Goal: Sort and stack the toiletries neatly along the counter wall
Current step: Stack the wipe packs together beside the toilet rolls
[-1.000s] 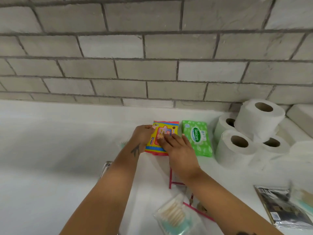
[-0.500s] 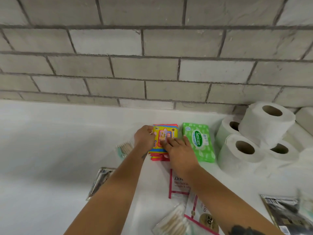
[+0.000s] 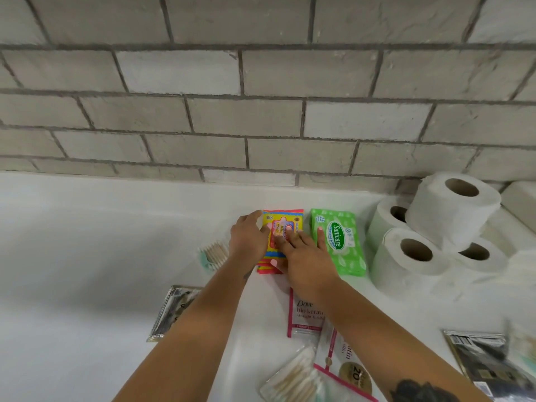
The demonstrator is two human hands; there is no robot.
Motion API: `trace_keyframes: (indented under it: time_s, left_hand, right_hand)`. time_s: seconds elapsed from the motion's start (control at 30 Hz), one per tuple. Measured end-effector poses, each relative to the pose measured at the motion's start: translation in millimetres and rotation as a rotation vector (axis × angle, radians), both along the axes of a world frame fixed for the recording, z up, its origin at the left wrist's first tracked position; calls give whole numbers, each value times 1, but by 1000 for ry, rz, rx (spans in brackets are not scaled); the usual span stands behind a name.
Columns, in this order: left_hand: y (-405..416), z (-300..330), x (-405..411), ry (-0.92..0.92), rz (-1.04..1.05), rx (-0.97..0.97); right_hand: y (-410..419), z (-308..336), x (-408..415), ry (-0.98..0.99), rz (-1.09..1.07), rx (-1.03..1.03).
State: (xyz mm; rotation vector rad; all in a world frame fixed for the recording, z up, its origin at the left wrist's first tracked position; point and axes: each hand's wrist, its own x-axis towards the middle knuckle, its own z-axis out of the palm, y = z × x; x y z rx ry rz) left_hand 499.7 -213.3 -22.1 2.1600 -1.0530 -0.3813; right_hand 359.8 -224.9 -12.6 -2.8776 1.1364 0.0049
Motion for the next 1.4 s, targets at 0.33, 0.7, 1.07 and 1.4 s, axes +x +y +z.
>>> trace_keyframes:
  time_s: [0.33, 0.7, 1.07, 1.4]
  left_hand:
    - [52, 20, -10, 21, -4, -83]
    - [150, 47, -48, 9, 27, -50]
    - [280, 48, -90, 67, 161, 3]
    - [362, 28, -79, -17, 339, 467]
  right_hand:
    - [29, 16, -25, -193, 0, 47]
    - [96, 30, -73, -271, 21, 81]
    - [173, 31, -118, -318, 166, 125]
    - [214, 23, -128, -310, 240, 175]
